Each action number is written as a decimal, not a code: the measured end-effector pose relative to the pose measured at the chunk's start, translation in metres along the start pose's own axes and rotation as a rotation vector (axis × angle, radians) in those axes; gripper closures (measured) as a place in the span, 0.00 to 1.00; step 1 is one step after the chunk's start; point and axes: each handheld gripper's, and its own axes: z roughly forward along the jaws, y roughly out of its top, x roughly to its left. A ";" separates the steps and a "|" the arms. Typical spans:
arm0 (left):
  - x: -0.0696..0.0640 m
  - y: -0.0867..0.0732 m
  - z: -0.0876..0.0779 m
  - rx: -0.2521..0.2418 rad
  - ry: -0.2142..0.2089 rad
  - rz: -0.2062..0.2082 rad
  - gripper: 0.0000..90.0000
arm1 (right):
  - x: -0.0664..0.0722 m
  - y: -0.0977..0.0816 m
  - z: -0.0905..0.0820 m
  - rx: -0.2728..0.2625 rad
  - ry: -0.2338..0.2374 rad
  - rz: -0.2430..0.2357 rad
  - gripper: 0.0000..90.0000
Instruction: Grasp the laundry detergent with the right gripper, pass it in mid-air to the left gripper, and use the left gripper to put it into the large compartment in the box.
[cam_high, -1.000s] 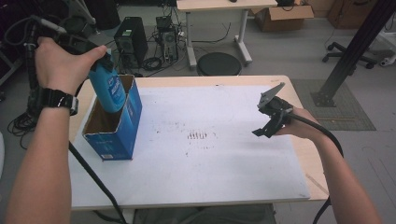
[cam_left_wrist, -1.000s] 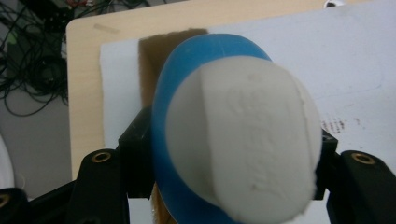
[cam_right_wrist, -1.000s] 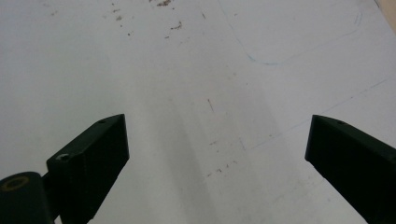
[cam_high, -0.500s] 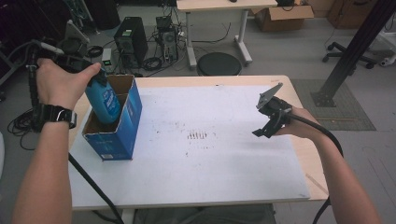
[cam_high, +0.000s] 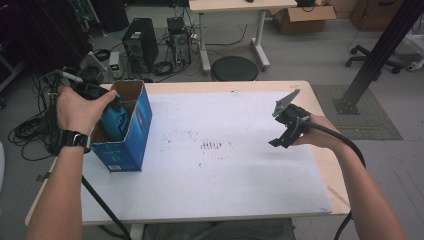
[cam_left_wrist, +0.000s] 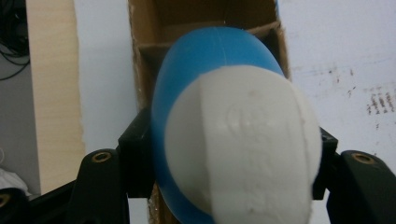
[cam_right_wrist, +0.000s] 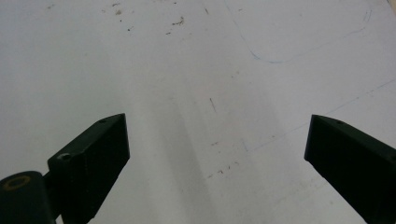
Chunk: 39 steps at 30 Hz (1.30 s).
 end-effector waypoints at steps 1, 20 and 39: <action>0.000 -0.001 0.003 0.005 -0.001 0.001 0.42 | 0.000 0.000 0.000 -0.001 0.000 0.001 0.07; -0.001 -0.016 0.039 0.049 0.008 0.020 0.42 | -0.001 0.000 0.004 0.009 0.005 0.003 0.07; -0.001 -0.021 0.048 0.051 0.020 0.031 0.42 | -0.002 -0.003 0.002 0.007 0.002 0.012 0.07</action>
